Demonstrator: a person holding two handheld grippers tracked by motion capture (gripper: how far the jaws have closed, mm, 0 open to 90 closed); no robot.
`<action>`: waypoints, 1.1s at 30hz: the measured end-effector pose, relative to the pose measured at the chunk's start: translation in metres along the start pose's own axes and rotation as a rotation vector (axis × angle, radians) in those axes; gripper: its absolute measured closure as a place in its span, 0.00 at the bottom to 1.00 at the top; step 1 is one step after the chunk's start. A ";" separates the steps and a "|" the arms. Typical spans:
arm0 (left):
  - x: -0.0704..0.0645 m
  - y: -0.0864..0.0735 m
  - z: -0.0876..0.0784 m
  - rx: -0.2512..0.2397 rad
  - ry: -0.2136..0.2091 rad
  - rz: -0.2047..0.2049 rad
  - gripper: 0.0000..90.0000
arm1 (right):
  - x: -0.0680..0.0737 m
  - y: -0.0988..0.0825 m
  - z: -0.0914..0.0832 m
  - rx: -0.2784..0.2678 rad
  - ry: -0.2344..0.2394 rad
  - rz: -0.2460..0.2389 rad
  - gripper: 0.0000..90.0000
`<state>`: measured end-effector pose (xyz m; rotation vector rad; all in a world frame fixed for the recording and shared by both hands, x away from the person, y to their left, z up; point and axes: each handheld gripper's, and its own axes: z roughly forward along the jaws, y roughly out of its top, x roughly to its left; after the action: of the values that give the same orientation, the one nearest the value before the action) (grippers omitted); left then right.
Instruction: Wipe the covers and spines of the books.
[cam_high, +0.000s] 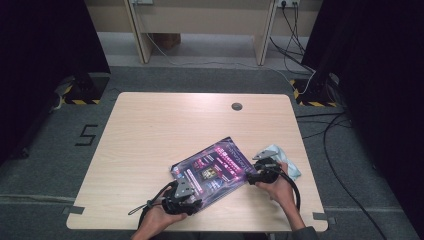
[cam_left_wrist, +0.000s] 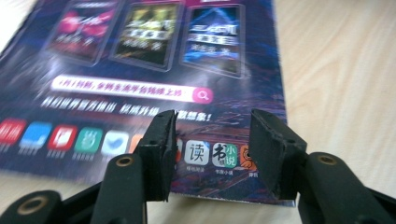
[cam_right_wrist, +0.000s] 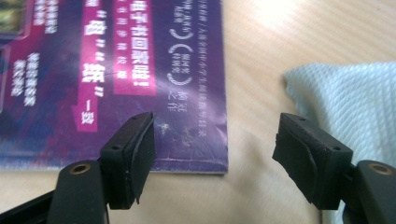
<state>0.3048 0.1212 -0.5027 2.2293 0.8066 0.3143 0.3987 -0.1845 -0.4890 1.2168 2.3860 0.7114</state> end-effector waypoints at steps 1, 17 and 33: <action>-0.003 0.001 0.001 -0.001 -0.009 0.004 0.57 | -0.001 0.002 0.002 0.001 -0.006 0.003 0.33; -0.016 0.014 0.016 -0.051 -0.036 -0.005 0.43 | 0.005 0.025 0.018 -0.045 -0.055 0.024 0.35; 0.068 -0.010 -0.006 -0.033 0.163 -0.182 0.33 | 0.037 0.008 0.002 -0.030 0.182 0.035 0.36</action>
<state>0.3505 0.1728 -0.5071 2.1006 1.0758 0.4220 0.3843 -0.1497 -0.4899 1.2318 2.4942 0.9011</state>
